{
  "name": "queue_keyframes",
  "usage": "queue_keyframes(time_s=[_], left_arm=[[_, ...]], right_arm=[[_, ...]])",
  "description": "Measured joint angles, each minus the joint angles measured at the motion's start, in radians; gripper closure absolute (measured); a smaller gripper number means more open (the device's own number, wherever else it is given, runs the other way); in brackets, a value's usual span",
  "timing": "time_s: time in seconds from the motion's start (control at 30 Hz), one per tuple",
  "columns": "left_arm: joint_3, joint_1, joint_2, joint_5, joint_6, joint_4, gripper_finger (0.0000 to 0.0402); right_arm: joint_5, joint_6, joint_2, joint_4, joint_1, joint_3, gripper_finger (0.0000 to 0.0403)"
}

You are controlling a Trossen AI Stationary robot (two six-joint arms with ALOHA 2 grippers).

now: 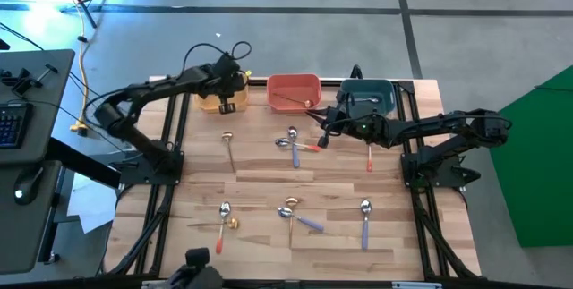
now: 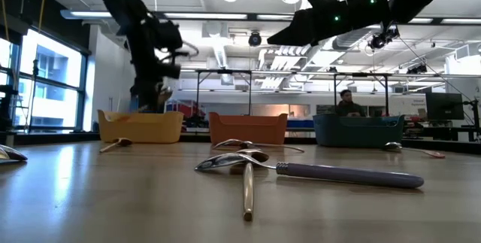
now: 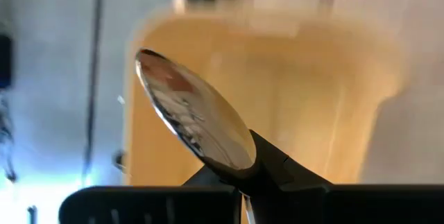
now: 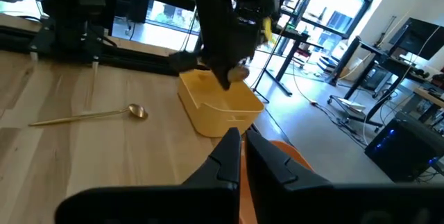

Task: Sort silverware by color (type)
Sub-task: Put the orange spoon into the yellow bin

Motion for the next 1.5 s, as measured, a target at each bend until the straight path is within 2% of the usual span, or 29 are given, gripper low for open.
queue_keyframes(time_s=[0.17,0.4,0.53,0.67,0.83,0.97,1.13,1.27,1.5], left_arm=[[0.0,0.036,0.106,-0.003,0.013,-0.008,0.0402],[0.019,0.041,0.187,-0.006,-0.032,-0.017,0.0397],[0.026,0.041,0.191,-0.005,-0.05,-0.023,0.0374],[0.026,0.037,0.168,-0.012,-0.066,-0.04,0.0338],[0.026,0.036,0.107,-0.043,-0.105,-0.045,0.0301],[0.026,0.015,0.024,-0.095,-0.175,-0.085,0.0294],[0.009,-0.053,-0.11,-0.094,-0.305,-0.108,0.0321],[-0.047,-0.151,-0.218,-0.091,-0.393,-0.09,0.0358],[-0.231,-0.373,-0.369,-0.09,-0.499,0.158,0.04]], right_arm=[[0.0,0.0,0.0,0.0,0.0,0.0,0.0398],[0.0,0.0,0.0,0.0,0.0,0.0,0.0398],[0.0,0.0,0.0,0.0,0.0,0.0,0.0395],[0.0,0.0,0.0,0.0,0.0,0.0,0.0371],[0.001,0.023,0.0,0.0,0.0,0.0,0.0317],[0.021,0.026,0.0,0.0,0.0,0.0,0.0284],[0.023,0.026,0.0,-0.012,0.001,0.0,0.0277],[0.024,0.034,0.0,-0.06,0.011,0.0,0.0277],[0.024,0.155,0.0,-0.244,0.051,0.0,0.0277]])
